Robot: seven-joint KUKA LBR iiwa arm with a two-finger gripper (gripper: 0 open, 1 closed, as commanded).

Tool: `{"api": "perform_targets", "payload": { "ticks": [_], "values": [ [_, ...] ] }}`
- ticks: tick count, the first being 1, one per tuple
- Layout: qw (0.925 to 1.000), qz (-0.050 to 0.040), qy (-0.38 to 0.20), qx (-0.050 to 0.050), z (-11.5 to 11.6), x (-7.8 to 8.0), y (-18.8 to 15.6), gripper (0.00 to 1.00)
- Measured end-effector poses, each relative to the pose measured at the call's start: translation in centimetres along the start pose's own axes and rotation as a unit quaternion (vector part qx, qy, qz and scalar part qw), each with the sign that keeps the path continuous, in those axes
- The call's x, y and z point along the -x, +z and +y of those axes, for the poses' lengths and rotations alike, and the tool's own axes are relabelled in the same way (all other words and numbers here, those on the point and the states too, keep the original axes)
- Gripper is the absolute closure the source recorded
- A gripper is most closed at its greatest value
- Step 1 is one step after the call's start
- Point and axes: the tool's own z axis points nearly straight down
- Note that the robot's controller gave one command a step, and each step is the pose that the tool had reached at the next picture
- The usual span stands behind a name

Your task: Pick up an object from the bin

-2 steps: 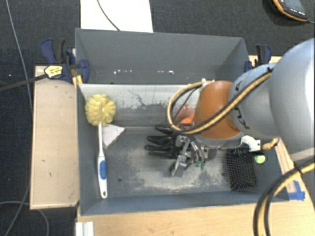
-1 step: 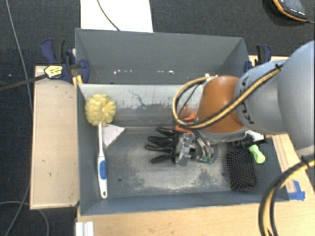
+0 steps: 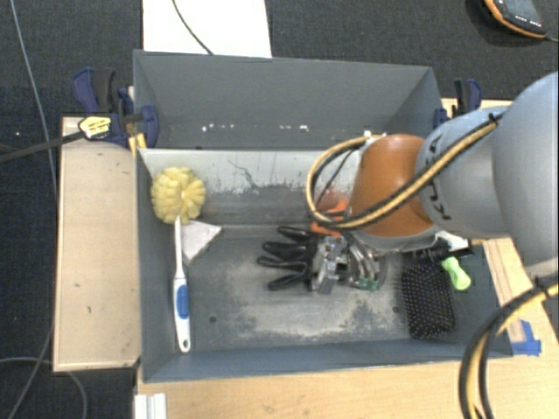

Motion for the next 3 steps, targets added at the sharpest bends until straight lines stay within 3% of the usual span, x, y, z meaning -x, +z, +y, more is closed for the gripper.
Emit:
{"api": "perform_targets", "payload": {
  "ticks": [3],
  "values": [
    [1.0, -0.0004, 0.0, 0.0, 0.0, 0.0, -1.1, 1.0]
  ]
}}
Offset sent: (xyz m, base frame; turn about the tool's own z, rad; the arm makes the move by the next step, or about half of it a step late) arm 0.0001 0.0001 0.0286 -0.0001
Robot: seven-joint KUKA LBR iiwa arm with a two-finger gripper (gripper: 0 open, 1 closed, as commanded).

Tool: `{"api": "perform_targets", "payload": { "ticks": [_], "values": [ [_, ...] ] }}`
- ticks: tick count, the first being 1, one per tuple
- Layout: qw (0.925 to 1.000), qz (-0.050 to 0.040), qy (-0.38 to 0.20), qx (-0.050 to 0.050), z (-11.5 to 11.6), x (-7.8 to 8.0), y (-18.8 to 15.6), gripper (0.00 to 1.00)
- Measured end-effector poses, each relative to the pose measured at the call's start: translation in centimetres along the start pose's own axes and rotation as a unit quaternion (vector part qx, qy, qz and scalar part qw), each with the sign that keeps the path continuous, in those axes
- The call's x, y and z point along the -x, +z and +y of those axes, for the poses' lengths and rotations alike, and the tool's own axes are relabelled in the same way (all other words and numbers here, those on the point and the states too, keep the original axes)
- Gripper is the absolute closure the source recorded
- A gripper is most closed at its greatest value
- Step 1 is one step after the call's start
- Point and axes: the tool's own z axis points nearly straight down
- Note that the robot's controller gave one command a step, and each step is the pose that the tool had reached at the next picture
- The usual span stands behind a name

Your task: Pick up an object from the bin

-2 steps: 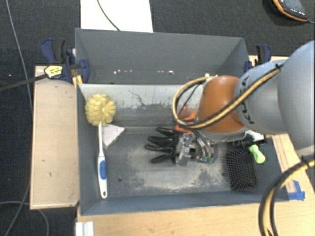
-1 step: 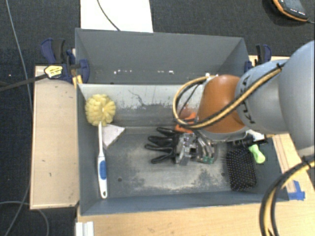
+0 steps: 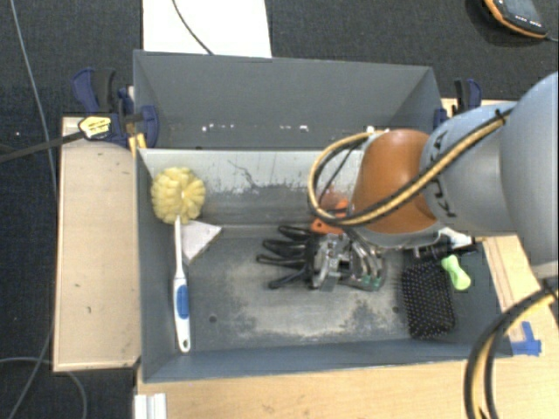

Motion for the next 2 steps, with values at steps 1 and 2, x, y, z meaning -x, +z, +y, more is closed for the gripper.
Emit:
{"api": "perform_targets", "payload": {
  "ticks": [1, 2],
  "values": [
    [1.0, -0.0009, 0.0, 0.0, 0.01, 0.05, -0.64, 1.0],
    [1.0, 0.0008, -0.001, 0.0, 0.0, -0.03, -1.43, 1.0]
  ]
}}
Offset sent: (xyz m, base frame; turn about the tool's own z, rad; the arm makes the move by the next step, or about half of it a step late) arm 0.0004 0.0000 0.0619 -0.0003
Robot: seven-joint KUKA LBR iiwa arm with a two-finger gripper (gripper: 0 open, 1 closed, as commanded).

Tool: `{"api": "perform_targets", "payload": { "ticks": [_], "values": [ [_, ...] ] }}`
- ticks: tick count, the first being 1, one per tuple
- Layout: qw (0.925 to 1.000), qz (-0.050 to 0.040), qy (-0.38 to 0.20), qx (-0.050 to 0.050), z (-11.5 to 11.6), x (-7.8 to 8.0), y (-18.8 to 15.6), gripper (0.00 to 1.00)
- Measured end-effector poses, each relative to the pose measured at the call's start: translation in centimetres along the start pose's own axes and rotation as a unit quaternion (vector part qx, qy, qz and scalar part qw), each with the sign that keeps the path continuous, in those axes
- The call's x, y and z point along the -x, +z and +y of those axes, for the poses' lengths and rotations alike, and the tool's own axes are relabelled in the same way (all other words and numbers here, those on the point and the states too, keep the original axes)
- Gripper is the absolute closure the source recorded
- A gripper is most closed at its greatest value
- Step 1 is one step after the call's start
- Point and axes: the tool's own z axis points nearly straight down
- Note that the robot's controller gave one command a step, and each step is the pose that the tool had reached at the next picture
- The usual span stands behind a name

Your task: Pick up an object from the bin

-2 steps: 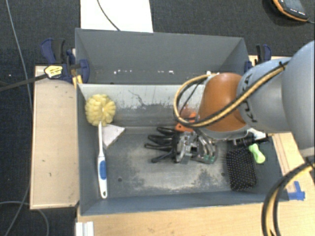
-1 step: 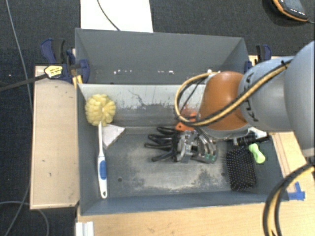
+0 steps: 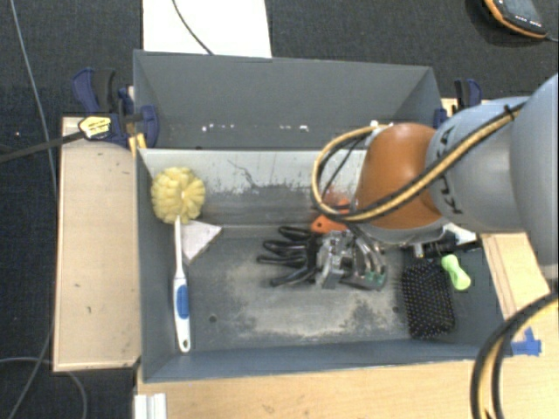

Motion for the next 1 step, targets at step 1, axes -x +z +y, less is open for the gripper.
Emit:
{"api": "perform_targets", "payload": {
  "ticks": [1],
  "values": [
    [1.0, -0.0007, 0.0, 0.0, 0.01, 0.02, -1.58, 1.0]
  ]
}}
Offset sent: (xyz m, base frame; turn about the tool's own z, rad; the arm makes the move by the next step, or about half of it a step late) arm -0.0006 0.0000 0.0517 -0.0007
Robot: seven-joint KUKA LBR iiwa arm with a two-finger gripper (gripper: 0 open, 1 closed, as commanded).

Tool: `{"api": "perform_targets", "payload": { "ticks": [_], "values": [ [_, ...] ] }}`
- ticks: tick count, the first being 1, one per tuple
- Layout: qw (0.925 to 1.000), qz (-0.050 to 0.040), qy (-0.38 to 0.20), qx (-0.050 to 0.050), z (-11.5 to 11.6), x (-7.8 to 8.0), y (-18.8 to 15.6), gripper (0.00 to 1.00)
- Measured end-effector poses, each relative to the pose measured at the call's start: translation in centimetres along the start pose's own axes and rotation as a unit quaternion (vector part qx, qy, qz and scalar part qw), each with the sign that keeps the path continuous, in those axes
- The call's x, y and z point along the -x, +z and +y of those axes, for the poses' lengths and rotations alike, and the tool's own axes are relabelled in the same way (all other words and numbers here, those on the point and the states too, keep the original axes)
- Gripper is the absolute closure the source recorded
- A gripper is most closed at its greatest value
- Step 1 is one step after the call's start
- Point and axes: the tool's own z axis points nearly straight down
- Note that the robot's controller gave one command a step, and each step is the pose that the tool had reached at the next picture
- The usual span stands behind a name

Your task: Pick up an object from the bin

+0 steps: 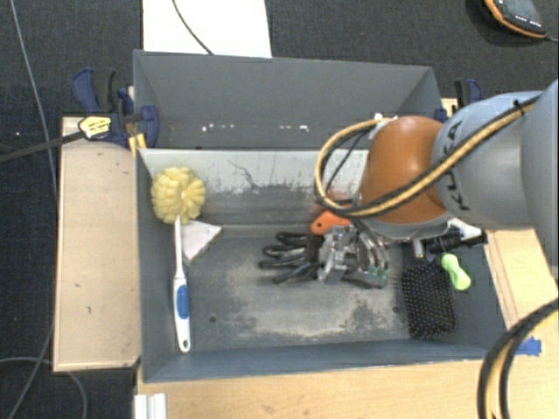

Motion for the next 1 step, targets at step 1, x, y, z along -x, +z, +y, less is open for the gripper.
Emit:
{"api": "perform_targets", "payload": {
  "ticks": [1],
  "values": [
    [1.0, -0.0011, 0.0, 0.0, 0.02, 0.07, -1.05, 1.0]
  ]
}}
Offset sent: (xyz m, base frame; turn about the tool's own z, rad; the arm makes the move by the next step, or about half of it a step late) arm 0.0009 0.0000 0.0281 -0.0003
